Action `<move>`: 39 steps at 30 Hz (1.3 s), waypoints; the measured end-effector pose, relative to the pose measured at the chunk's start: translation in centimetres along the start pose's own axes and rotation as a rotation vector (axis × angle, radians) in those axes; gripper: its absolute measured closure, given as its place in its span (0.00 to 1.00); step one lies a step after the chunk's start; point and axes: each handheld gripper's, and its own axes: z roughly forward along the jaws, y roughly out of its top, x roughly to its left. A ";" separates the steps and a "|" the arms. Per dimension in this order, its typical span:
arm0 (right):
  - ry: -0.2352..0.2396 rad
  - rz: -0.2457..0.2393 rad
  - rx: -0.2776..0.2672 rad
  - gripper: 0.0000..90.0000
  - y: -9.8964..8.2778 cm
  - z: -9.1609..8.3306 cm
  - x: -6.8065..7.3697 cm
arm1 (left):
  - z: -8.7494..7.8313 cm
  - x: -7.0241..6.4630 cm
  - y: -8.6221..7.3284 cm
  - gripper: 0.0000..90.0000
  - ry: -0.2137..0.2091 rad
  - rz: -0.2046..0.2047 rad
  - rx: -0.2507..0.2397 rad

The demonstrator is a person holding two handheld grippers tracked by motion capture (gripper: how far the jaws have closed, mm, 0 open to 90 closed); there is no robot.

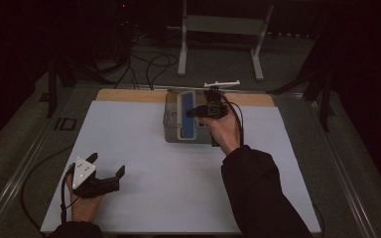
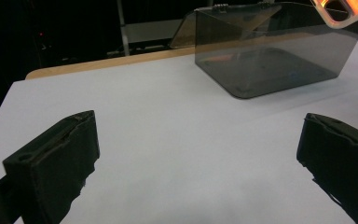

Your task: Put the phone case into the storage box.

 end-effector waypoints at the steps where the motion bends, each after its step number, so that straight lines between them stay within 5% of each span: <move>1: -0.002 -0.001 0.000 0.90 0.1 0.0 0.0 | 0.0 0.0 0.0 0.00 -0.001 0.002 0.002; 39: -0.099 0.030 -0.010 0.90 3.0 -0.3 -2.1 | 0.0 0.0 0.0 0.00 -0.004 -0.004 -0.004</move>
